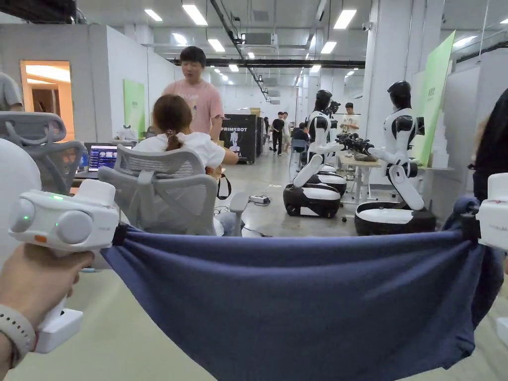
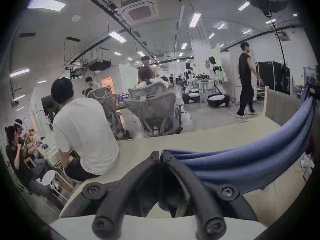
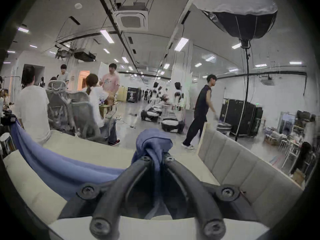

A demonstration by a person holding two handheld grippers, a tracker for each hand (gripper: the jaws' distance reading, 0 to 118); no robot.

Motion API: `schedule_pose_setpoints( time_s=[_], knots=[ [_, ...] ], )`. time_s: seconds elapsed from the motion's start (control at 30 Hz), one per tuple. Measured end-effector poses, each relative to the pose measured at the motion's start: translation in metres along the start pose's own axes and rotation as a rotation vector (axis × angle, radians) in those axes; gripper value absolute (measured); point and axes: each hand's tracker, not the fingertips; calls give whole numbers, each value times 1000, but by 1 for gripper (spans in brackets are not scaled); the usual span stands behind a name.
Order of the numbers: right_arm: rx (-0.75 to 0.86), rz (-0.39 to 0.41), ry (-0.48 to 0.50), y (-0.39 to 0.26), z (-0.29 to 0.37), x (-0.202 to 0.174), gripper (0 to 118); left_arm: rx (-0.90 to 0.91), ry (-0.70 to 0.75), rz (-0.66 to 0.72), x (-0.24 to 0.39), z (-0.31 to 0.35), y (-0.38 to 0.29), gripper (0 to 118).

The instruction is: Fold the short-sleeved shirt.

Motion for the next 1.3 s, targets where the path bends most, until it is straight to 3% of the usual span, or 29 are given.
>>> schedule_pose_setpoints(
  time_s=[0.2,0.3,0.5,0.67,0.83,0.93,0.97,1.0,1.03,1.07,1.1,1.17,1.27,1.3],
  knots=[
    [-147,-3,-14,-94,-52,-7,7,-119,-4,16,17,-39,-66,0],
    [-206,-38,25,-122,-53,-1,7,-152,-24,15,16,-38,-91,0],
    [-274,-21,44,-172,-18,10,7,-222,-103,35,8,2,-144,0],
    [-418,76,102,-262,33,2,7,-383,-169,61,12,51,-244,0],
    [-599,13,130,-357,65,-1,7,-594,-200,233,12,81,-355,0],
    [-628,-5,117,-380,76,0,7,-594,-214,320,11,96,-379,2],
    [-641,-19,116,-379,76,1,12,-564,-200,332,12,101,-377,16],
    [-649,-17,109,-372,80,-2,25,-524,-178,306,15,106,-370,37],
    [-641,-2,91,-364,83,-7,51,-478,-162,273,18,111,-361,64],
    [-585,13,84,-351,88,-14,84,-425,-159,261,25,120,-345,89],
    [-503,0,104,-335,94,-24,99,-364,-169,262,32,125,-328,97],
    [-374,-47,144,-301,103,-46,108,-265,-201,257,52,131,-291,97],
    [-243,-126,243,-257,116,-81,107,-129,-235,206,85,140,-243,95],
    [-198,-145,264,-247,121,-90,101,-93,-241,185,96,144,-231,89]
  ],
)
